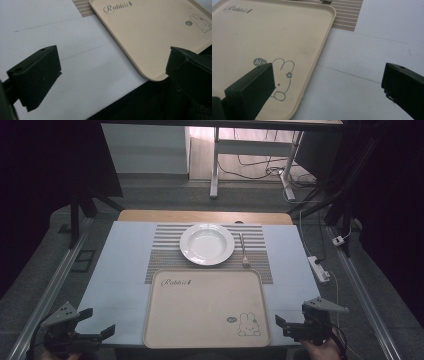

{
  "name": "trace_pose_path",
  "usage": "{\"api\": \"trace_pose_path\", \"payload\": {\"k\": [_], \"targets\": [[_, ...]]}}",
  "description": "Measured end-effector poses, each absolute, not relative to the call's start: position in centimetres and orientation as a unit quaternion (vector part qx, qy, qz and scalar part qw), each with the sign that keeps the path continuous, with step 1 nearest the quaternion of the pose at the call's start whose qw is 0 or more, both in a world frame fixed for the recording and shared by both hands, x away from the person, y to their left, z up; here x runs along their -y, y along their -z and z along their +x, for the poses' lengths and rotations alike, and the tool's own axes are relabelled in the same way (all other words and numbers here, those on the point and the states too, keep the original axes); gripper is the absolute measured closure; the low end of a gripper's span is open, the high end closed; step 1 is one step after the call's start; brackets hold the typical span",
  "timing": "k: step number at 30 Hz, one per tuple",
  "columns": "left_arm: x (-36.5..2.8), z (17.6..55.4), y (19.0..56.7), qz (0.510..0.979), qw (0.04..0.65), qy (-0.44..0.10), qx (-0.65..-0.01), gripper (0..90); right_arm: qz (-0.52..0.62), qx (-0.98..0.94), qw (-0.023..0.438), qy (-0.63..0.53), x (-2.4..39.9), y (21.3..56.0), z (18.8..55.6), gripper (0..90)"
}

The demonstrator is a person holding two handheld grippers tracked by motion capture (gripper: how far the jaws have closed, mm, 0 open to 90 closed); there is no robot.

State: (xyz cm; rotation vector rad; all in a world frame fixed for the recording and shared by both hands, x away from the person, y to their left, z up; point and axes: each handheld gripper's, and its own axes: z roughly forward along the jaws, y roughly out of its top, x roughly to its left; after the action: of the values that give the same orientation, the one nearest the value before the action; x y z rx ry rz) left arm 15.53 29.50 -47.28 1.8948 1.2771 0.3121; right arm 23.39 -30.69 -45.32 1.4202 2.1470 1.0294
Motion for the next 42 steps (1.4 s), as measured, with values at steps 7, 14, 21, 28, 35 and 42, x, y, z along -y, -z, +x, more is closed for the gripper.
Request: {"api": "trace_pose_path", "payload": {"k": [7, 14, 21, 28, 35, 42], "targets": [[-29.5, 15.8, 47.4, 0.754, 0.406, -0.113, -0.504, 1.0, 0.493, -0.772, 0.184, -0.356, 30.4, 45.4, 23.4, 0.0], [-29.4, 15.8, 47.4, 0.758, 0.403, -0.112, -0.501, 1.5, 0.493, -0.774, 0.177, -0.356, 30.4, 45.4, 23.5, 0.0], [-29.4, 15.8, 47.4, 0.76, 0.401, -0.111, -0.499, 1.6, 0.484, -0.781, 0.18, -0.352, 30.1, 45.4, 23.4, 0.0], [-29.4, 15.8, 47.4, 0.762, 0.4, -0.112, -0.497, 1.8, 0.478, -0.787, 0.179, -0.347, 30.0, 45.4, 23.5, 0.0], [-29.3, 15.8, 47.4, 0.765, 0.396, -0.111, -0.496, 2.4, 0.467, -0.794, 0.182, -0.343, 29.8, 45.4, 23.5, 0.0], [-29.2, 15.8, 47.4, 0.768, 0.394, -0.111, -0.493, 2.5, 0.438, -0.814, 0.195, -0.328, 29.2, 45.4, 23.9, 0.0]]}}
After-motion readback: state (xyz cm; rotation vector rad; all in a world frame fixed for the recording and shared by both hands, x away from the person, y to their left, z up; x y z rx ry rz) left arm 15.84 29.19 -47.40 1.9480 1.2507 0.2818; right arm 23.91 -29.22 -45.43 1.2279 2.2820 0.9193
